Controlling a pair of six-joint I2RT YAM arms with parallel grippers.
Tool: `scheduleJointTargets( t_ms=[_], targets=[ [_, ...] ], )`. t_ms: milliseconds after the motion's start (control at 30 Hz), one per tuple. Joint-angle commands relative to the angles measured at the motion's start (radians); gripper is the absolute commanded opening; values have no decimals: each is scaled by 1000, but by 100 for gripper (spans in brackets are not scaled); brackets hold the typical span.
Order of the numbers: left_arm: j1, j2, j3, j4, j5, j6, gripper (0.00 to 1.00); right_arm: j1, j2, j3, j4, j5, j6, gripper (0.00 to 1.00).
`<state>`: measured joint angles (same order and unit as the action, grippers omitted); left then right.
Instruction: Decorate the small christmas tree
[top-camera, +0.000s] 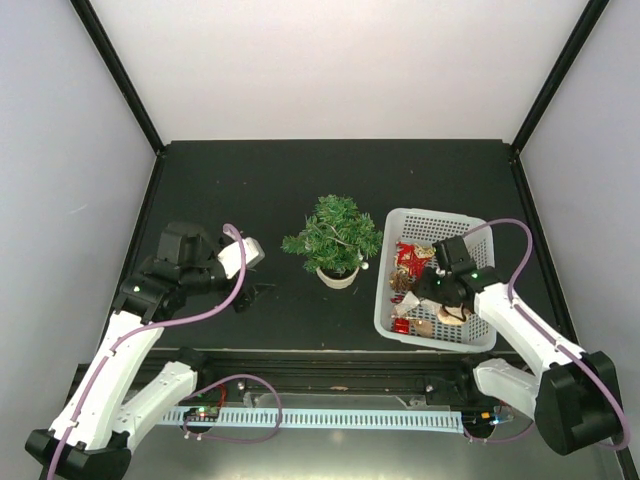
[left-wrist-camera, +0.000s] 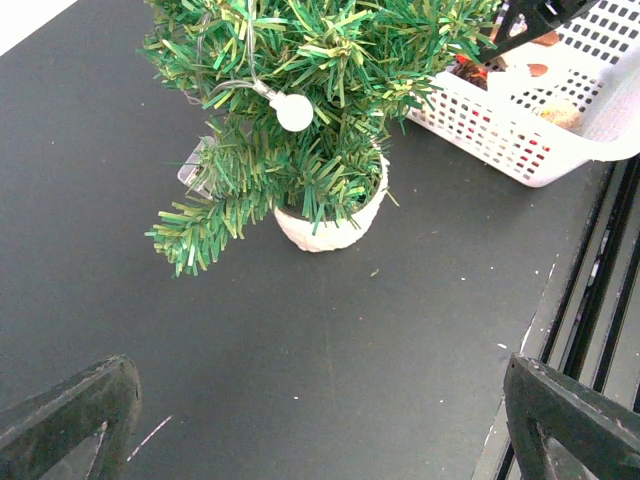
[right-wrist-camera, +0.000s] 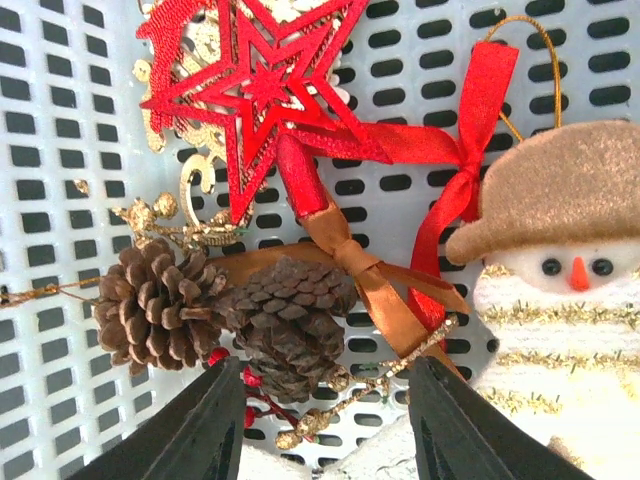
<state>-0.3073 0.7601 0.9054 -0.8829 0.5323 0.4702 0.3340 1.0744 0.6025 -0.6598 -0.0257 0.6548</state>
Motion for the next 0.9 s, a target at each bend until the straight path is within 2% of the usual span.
scheduleJointTargets(
  t_ms=[0,167,367,467,533,567,867],
  targets=[
    [8,-8,-2,10,32,8,99,11,-18,-40,-13,-6,18,47],
    [8,-9,-2,9,33,10,99,37,-2,-63,21,-11,35,46],
    [8,-12,-2,8,33,10,99,37,81,5,44,24,21,49],
    [8,-18,-3,9,33,10,99,37,108,40,43,40,12,54],
    [8,-21,-3,9,33,11,99,37,113,52,48,42,8,63],
    [8,-22,-3,9,34,11,99,37,117,57,51,42,7,64],
    [9,-32,-5,9,32,10,99,37,206,53,96,17,-5,63]
  ],
)
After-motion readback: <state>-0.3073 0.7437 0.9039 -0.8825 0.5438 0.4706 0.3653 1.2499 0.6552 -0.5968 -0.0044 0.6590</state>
